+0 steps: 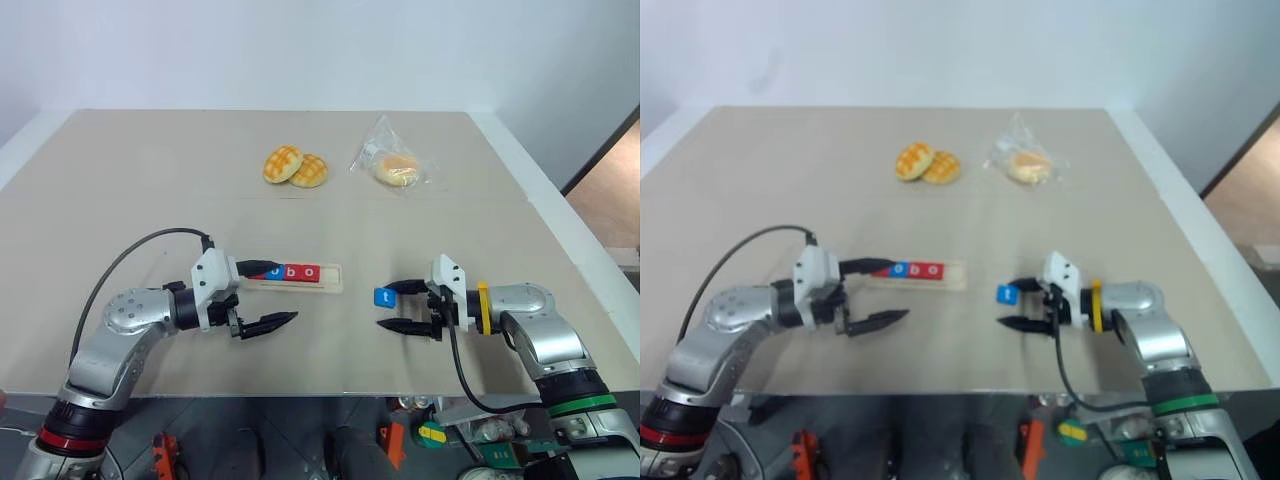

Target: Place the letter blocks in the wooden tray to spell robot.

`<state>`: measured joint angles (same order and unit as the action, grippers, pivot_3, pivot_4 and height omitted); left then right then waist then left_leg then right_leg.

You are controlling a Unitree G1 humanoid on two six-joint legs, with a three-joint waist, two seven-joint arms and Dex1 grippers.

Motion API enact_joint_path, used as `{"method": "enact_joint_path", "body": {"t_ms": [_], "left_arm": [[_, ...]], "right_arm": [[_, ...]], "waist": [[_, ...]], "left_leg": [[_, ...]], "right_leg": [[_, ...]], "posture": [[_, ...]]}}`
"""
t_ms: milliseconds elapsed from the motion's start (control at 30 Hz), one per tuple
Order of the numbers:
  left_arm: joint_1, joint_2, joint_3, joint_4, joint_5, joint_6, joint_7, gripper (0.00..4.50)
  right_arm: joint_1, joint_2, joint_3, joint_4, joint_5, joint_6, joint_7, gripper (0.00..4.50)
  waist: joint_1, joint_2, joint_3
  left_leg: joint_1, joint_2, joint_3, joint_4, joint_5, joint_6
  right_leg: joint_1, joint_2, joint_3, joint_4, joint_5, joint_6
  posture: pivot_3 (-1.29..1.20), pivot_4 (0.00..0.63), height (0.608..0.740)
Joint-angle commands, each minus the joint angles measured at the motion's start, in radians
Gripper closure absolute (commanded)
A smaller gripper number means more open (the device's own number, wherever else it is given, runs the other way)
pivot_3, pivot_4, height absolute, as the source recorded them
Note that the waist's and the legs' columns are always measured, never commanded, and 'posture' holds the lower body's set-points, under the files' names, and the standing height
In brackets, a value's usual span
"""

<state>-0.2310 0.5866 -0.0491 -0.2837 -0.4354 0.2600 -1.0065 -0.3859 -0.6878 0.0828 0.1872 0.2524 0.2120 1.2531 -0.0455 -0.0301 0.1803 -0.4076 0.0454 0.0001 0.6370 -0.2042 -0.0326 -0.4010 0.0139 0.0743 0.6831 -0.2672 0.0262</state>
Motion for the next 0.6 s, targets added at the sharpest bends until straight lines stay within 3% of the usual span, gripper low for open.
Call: {"method": "enact_joint_path", "body": {"t_ms": [33,200,467,600], "left_arm": [[-0.016,-0.002,0.003,-0.018,-0.05,0.013,-0.03,0.0],[-0.005,0.024,-0.008,-0.048,-0.076,0.052,-0.077,0.0],[0.011,0.04,-0.009,-0.052,-0.062,0.053,-0.083,0.0],[0.013,0.031,0.02,-0.011,-0.019,0.021,-0.024,0.0]], "right_arm": [[0.011,0.005,-0.003,-0.016,-0.009,0.016,-0.038,1.69],[0.005,0.012,0.007,-0.012,-0.009,0.02,-0.053,3.31],[0.014,0.02,0.006,-0.048,0.006,0.039,-0.062,3.31],[-0.054,0.047,0.009,-0.092,0.021,0.076,-0.082,3.31]], "waist": [[0.0,0.0,0.0],[0.0,0.0,0.0],[-0.001,0.0,0.0],[-0.003,0.0,0.0]], "left_leg": [[0.0,0.0,0.0,0.0,0.0,0.0],[0.0,0.0,0.0,0.0,0.0,0.0],[0.0,0.0,0.0,0.0,0.0,0.0],[0.0,0.001,0.0,0.0,0.0,0.0]], "right_leg": [[0.0,0.0,0.0,0.0,0.0,0.0],[0.0,0.001,0.0,0.0,0.0,0.0],[0.0,0.001,0.0,0.0,0.0,0.0],[-0.001,0.001,0.0,0.0,0.0,0.0]], "posture": [[0.0,0.15,0.74],[0.0,0.15,0.74],[0.0,0.15,0.74],[0.0,0.15,0.74]]}}
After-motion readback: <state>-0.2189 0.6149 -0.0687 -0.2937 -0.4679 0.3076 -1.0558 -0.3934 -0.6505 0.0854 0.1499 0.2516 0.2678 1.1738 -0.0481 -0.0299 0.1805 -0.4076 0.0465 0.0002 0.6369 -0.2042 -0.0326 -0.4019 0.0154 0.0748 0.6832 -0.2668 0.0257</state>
